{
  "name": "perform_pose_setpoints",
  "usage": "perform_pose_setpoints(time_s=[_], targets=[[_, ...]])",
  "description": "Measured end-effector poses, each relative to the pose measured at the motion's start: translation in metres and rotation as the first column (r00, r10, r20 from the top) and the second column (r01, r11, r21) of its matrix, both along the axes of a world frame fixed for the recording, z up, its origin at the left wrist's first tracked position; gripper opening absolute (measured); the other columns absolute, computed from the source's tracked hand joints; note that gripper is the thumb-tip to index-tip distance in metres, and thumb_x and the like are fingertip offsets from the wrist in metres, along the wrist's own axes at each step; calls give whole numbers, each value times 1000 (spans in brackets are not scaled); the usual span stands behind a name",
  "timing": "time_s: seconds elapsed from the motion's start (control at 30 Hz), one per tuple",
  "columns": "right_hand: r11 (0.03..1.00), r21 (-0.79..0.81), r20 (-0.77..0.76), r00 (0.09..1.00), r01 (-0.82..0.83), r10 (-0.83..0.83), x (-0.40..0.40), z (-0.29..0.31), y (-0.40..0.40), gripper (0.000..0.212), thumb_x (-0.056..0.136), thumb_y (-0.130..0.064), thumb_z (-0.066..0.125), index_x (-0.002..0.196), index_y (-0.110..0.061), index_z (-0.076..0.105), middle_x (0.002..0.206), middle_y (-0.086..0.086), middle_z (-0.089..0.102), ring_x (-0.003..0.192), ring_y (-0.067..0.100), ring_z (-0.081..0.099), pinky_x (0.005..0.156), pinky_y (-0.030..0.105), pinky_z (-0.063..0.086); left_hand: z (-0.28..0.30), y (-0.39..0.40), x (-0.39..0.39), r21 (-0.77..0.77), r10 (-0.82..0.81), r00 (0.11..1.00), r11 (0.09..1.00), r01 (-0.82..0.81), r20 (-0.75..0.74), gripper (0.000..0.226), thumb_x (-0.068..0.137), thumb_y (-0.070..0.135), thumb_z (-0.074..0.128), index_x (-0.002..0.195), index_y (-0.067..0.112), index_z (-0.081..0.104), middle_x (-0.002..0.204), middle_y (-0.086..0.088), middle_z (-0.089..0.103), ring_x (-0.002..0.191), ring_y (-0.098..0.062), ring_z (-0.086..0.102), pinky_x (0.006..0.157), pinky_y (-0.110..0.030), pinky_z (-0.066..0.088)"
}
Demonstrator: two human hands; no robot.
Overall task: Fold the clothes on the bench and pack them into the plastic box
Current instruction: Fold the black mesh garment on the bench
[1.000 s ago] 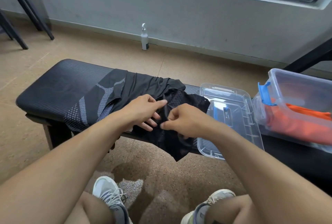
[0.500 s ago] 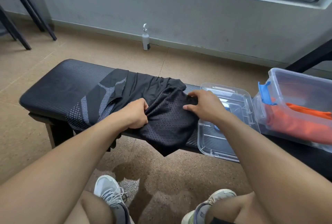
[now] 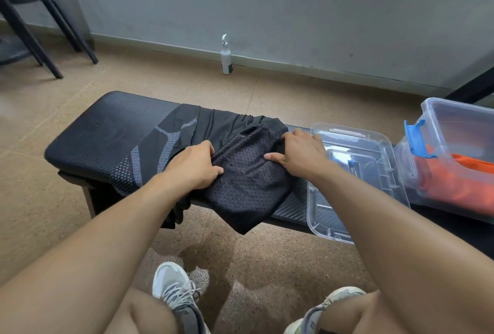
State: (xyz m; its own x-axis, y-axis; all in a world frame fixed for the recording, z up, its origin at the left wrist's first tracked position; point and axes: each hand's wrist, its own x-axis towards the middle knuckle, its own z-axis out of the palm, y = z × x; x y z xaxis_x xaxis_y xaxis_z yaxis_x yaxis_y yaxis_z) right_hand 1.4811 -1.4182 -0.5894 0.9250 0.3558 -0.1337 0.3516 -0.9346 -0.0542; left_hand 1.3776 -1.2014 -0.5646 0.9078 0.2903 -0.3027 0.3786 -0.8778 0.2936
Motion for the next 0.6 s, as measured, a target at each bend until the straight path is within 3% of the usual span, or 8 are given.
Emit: perform_pose_setpoints(time_s=[0.1, 0.17, 0.23, 0.3, 0.4, 0.5, 0.6], targets=[[999, -38, -28, 999, 23, -24, 2, 2, 6, 65, 87, -77, 45, 98, -15, 62, 104, 4, 67, 108, 28, 58, 101, 47, 35, -1, -3, 0, 38, -5, 999, 999, 4, 39, 32, 95, 38, 67, 122, 24, 58, 125, -7, 66, 114, -30, 60, 83, -35, 43], [1000, 10, -78, 997, 19, -18, 2, 6, 7, 60, 91, -73, 46, 98, -16, 64, 98, 2, 67, 107, 28, 59, 103, 47, 34, -2, -4, 0, 56, -6, 998, 998, 3, 60, 27, 98, 31, 64, 125, 26, 61, 129, -8, 65, 118, -32, 60, 82, -34, 40], [967, 241, -198, 979, 88, -40, 4, 17, 3, 48, 91, -63, 56, 105, -18, 65, 98, 0, 69, 103, 25, 63, 99, 43, 44, -3, -3, 1, 44, -15, 997, 999, 12, 74, 24, 100, 26, 60, 124, 26, 63, 130, -7, 66, 118, -32, 60, 82, -34, 40], [856, 482, -316, 948, 188, -30, 6, 32, -5, 33, 87, -49, 71, 101, -20, 67, 97, 0, 71, 96, 23, 68, 83, 37, 53, -6, -2, 4, -11, -32, 995, 999, 33, 91, 23, 101, 23, 57, 123, 26, 64, 129, -6, 67, 116, -31, 61, 86, -35, 45], [723, 631, -383, 923, 283, -28, 4, 46, -26, 32, 74, -37, 87, 90, -25, 62, 87, 0, 74, 83, 20, 72, 71, 35, 57, -9, -3, 11, -123, -62, 991, 989, 77, 123, 24, 102, 19, 55, 123, 24, 66, 129, -2, 69, 116, -26, 62, 98, -38, 48], [694, 665, -356, 934, 274, -27, 0, 55, -39, 36, 69, -36, 91, 95, -31, 67, 84, -6, 76, 78, 12, 73, 69, 31, 56, -8, -9, 15, -192, -88, 982, 974, 121, 168, 24, 102, 18, 54, 124, 23, 65, 124, 1, 69, 116, -22, 61, 100, -37, 47], [722, 649, -211, 968, 241, -133, -3, 62, -41, 34, 68, -44, 90, 93, -32, 71, 85, -12, 73, 80, 12, 69, 67, 28, 48, -5, -16, 19, -258, -23, 965, 962, 93, 263, 22, 98, 28, 64, 119, 25, 63, 106, 8, 71, 104, -17, 64, 92, -34, 47]])
